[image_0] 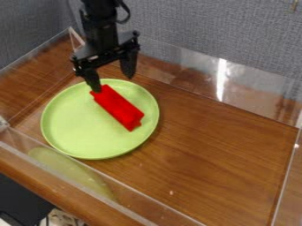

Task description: Put the red object on the right side

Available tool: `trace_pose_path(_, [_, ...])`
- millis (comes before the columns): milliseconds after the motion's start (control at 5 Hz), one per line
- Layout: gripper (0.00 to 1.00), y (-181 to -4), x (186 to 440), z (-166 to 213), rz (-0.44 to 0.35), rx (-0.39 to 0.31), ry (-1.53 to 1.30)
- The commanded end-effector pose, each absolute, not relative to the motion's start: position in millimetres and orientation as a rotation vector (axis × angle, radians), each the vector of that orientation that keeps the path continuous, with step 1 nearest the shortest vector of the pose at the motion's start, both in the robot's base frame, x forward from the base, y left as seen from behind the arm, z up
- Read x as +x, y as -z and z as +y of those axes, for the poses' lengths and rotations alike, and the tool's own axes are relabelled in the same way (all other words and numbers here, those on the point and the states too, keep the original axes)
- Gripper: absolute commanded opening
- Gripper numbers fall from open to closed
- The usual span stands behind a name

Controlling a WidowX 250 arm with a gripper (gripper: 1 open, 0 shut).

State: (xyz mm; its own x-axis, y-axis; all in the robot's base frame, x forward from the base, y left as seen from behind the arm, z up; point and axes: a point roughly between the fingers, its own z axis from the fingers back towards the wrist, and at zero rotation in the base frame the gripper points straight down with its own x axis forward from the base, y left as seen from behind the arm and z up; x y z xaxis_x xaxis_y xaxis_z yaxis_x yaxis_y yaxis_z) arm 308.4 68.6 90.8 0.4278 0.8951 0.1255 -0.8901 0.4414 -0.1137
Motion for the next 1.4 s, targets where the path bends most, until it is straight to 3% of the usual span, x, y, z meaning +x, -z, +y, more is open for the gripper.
trace_pose_path(0, [1.0,-98.6,321.0,66.5,-0.238,-0.03,-1.19])
trace_pose_path(400, [1.0,-96.6,316.4,51.4,-0.222,-0.01,-1.234])
trace_pose_path(800, [1.0,-86.5,308.8,72.2,-0.208,0.029,-1.232])
trace_pose_path(1200, [1.0,-47.8,315.8,79.3,-0.178,0.043,-1.078])
